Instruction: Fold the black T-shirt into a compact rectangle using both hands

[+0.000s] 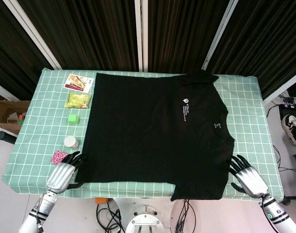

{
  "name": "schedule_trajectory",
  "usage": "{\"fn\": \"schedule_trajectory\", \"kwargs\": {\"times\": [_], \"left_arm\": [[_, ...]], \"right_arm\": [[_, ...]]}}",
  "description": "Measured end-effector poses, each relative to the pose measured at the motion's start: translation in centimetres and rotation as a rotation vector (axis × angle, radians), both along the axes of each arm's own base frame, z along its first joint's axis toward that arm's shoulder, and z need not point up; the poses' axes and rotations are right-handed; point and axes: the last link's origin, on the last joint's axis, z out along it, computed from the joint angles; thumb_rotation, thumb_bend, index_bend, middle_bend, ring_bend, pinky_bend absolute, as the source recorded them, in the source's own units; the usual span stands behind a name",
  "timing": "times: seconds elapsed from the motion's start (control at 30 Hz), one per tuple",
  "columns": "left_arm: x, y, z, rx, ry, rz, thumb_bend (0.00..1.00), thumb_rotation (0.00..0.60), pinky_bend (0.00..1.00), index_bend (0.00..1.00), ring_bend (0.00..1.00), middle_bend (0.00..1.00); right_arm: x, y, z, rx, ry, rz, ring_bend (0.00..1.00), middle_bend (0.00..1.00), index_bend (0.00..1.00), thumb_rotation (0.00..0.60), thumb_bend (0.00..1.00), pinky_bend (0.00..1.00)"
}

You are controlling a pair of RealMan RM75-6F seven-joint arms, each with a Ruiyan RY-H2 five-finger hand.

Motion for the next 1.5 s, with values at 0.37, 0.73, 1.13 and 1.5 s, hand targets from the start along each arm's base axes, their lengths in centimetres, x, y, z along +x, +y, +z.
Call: {"fn": "schedule_trajectory", "kwargs": {"times": [0.37, 0.73, 1.13, 1.5], "left_arm": [[0.0, -0.1, -0.1, 0.006, -0.009, -0.003, 0.15, 0.6, 0.2, 0.31, 0.12, 0.19], [-0.4, -0.3, 0.0, 0.015, -0.019, 0.01, 0.15, 0.6, 0.2, 0.31, 0.12, 0.19], [-1.4, -0.7, -0.7, 0.014, 0.028, -0.006, 0.15, 0.6, 0.2, 0.36, 0.12, 0.19], [-2.1, -1.3, -2.3, -0.025, 0.074, -0.039, 0.15, 0.6, 0.2, 0.37, 0.12, 0.19]], "right_arm": [[0.3, -0.7, -0.8, -0.004, 0.055, 0.095, 0.07, 0.2, 0.44, 0.6, 0.21, 0.08], [0.2, -2.0, -2.5, 0.002, 0.06, 0.126, 0.07, 0.24, 0.52, 0.6, 0.42, 0.08], [0.9, -2.6, -1.1, -0.059, -0.013, 0.166, 0.08, 0.28, 0.64, 0.6, 0.52, 0.09], [0.9, -2.6, -1.2, -0.071, -0.025, 0.144, 0.08, 0.27, 0.64, 0.6, 0.52, 0.09]]}}
